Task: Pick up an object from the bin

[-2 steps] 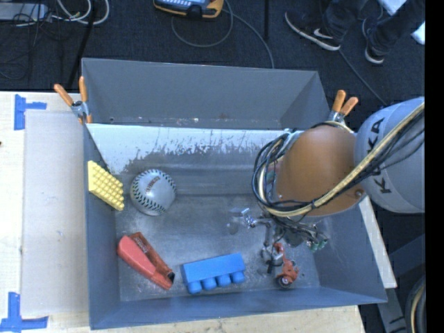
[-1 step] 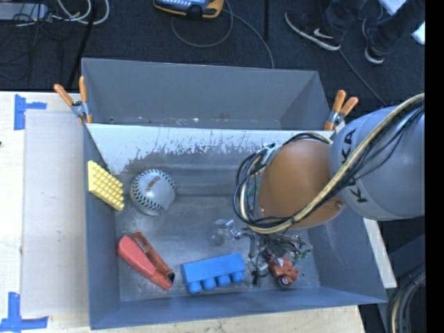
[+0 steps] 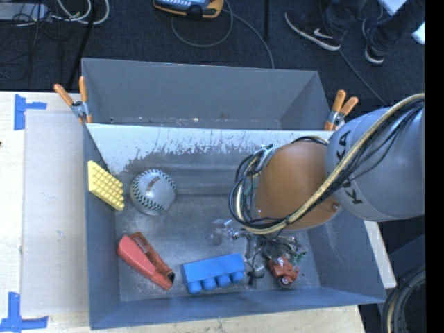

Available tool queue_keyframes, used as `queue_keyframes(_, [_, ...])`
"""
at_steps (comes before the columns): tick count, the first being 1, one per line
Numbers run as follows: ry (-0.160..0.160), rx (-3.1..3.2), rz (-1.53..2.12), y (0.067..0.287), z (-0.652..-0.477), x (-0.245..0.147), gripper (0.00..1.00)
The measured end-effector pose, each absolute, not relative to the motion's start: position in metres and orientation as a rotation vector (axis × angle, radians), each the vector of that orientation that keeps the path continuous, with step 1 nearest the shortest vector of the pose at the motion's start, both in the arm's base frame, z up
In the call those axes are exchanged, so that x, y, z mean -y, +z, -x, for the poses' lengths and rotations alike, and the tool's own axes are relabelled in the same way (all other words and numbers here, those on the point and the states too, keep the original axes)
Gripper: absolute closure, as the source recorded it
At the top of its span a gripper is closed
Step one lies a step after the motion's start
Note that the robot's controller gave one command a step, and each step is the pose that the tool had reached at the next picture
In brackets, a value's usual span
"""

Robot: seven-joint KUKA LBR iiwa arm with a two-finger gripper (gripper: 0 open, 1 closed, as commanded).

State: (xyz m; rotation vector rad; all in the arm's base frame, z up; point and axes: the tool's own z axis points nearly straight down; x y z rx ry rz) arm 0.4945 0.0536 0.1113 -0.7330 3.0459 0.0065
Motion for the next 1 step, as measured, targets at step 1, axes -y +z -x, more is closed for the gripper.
queue_keyframes(1, [-0.003, -2.860, 1.210, 0.0843, -0.4895, -0.0226, 1.00])
